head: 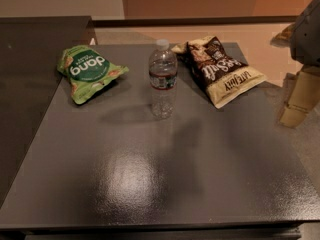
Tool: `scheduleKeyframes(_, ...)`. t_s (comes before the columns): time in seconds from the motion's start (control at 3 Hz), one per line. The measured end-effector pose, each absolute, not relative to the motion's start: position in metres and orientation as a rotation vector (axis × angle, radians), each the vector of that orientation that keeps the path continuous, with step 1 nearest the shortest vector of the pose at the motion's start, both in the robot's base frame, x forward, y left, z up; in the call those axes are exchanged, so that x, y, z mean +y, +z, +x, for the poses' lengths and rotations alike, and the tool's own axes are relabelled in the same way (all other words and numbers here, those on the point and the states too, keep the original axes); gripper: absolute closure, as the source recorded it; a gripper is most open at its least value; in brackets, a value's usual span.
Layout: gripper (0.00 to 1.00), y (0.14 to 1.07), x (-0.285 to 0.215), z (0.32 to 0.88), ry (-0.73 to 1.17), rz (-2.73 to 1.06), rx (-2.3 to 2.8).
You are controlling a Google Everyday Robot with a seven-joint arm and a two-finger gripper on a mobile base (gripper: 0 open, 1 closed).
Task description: Knock water bottle over
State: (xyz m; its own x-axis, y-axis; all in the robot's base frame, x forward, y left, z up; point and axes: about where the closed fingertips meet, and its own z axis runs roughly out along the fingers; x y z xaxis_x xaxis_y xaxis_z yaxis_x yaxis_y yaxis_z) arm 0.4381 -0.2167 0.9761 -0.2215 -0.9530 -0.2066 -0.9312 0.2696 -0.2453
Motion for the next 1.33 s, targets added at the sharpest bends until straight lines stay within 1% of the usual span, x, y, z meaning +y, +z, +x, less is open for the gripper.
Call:
scheduleKeyframes(0.33,0.00,0.976,-0.217,0.438,-0.098,-1.725,2.232)
scheduleKeyframes(0.67,0.00,0.976,-0.210,0.454,-0.091,-1.680,2.226)
scheduleKeyframes(1.33,0.00,0.966,-0.180,0.509,0.012,-1.551,2.197)
